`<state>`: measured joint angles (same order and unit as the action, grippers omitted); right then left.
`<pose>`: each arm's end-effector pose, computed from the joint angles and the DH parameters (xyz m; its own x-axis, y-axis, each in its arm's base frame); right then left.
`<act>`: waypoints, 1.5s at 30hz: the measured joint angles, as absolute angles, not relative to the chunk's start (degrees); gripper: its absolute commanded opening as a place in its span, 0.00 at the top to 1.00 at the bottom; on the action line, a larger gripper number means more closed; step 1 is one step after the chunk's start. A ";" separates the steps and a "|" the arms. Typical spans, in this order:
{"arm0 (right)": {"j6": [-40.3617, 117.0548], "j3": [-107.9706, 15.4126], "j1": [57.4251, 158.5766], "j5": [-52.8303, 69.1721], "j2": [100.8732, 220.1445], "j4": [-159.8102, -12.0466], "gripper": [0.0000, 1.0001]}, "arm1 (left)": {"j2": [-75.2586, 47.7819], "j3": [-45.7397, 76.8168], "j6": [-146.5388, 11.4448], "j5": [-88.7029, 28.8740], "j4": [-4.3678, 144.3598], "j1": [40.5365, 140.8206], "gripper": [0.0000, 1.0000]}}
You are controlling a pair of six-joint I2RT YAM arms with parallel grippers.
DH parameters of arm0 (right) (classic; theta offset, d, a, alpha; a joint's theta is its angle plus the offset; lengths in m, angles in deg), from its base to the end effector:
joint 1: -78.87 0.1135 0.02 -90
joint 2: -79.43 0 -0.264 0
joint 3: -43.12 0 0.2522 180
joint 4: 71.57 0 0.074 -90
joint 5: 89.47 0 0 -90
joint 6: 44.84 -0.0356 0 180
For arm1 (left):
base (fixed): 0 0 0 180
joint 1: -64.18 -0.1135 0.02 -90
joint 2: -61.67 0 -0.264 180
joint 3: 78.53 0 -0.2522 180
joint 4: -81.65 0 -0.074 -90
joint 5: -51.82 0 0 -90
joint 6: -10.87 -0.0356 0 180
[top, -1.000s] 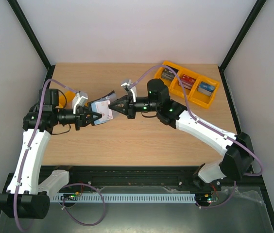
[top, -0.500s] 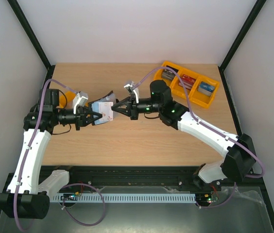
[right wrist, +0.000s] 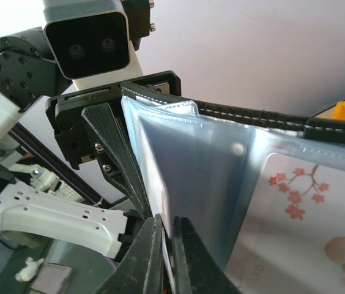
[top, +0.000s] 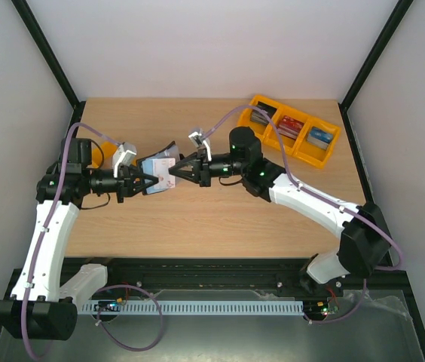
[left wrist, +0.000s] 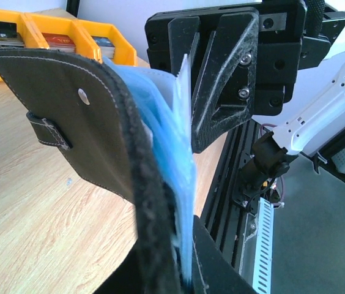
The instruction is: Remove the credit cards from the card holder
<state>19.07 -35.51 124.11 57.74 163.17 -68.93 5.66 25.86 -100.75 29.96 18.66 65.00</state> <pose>0.2151 0.2594 0.3494 -0.4565 -0.1221 -0.8813 -0.8631 -0.1797 0.4719 0.1729 -0.0355 0.3571 -0.3881 0.1428 -0.9105 0.8850 0.3335 -0.3250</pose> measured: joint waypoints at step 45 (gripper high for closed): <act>32.76 -38.43 117.18 27.64 153.84 -97.26 0.98 | -5.62 36.20 -75.53 27.54 41.19 75.64 0.98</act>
<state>32.76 -38.43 117.18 27.64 153.84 -97.26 -5.62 36.20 -75.53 27.54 41.19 75.64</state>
